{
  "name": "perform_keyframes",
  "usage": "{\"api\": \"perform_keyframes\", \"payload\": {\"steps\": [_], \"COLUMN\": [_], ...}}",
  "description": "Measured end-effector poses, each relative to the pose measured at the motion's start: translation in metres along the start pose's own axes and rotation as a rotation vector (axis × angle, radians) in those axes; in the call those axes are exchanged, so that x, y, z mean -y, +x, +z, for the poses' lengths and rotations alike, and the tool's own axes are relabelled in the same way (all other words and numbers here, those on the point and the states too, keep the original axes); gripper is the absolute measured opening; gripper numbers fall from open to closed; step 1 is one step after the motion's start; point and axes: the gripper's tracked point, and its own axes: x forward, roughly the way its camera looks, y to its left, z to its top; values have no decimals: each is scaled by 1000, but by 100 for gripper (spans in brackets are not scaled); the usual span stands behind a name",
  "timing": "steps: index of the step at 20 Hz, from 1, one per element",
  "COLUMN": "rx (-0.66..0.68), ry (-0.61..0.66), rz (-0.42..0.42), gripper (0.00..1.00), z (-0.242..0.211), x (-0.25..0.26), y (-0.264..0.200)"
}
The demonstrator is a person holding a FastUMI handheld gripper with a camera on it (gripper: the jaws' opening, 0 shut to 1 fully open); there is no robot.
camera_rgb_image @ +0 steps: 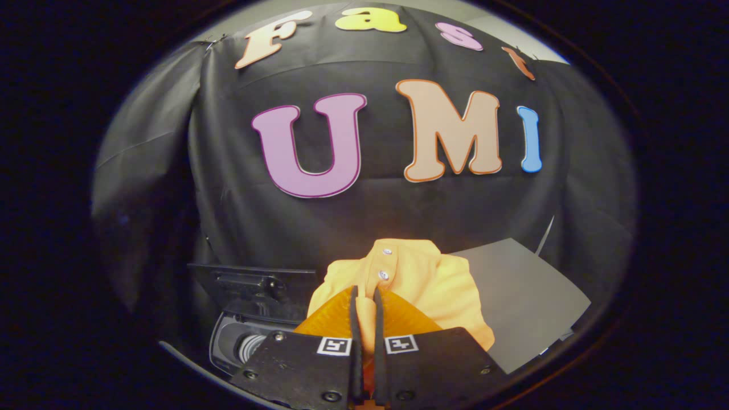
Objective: Put the clothes into the washing machine and then close the washing machine lid.
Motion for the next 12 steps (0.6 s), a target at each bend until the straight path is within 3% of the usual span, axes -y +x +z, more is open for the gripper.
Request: {"api": "perform_keyframes", "payload": {"steps": [12], "rx": [-18], "ry": [-58], "rz": [129], "gripper": [4], "z": [9], "x": [-95], "y": [14]}}
